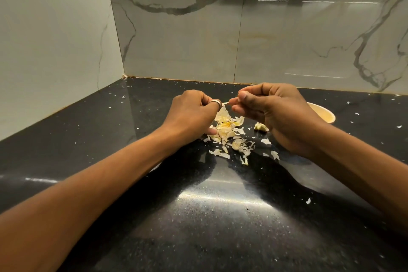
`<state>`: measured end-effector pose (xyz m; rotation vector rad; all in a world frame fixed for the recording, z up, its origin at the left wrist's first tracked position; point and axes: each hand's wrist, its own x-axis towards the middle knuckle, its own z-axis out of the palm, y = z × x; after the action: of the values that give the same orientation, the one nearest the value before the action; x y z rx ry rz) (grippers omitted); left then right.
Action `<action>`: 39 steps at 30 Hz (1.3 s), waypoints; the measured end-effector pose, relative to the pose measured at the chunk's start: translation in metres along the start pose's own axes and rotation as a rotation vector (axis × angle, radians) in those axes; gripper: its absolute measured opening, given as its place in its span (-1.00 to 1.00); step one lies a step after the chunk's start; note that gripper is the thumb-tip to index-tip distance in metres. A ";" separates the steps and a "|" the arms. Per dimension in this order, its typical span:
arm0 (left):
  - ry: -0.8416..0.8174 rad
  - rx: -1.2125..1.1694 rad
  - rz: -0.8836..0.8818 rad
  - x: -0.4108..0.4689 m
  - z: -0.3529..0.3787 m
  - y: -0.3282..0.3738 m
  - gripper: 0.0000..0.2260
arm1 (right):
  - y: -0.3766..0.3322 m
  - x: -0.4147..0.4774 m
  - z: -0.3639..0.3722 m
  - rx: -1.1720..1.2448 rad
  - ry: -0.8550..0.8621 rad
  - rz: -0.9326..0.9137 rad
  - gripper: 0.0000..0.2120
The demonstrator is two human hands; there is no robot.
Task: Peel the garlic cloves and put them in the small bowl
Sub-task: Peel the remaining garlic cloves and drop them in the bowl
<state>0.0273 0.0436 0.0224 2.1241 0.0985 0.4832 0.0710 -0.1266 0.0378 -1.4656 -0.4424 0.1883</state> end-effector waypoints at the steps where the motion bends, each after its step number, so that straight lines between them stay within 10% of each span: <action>1: 0.017 0.001 0.002 0.001 0.000 0.000 -0.73 | -0.002 0.000 0.000 0.038 -0.010 0.030 -0.87; 15: 0.098 0.070 0.428 0.000 0.004 -0.004 -0.92 | -0.001 0.000 0.000 0.146 -0.023 0.127 -0.79; 25: 0.084 0.033 0.389 -0.003 0.008 -0.005 -0.92 | 0.002 -0.003 0.005 0.188 -0.007 0.082 -0.59; 39: 0.153 0.055 0.322 -0.002 0.009 -0.004 -0.90 | 0.008 -0.003 0.008 -0.019 -0.011 -0.012 -0.86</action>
<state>0.0291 0.0382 0.0135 2.1637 -0.1480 0.8406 0.0658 -0.1195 0.0294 -1.4804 -0.4632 0.1835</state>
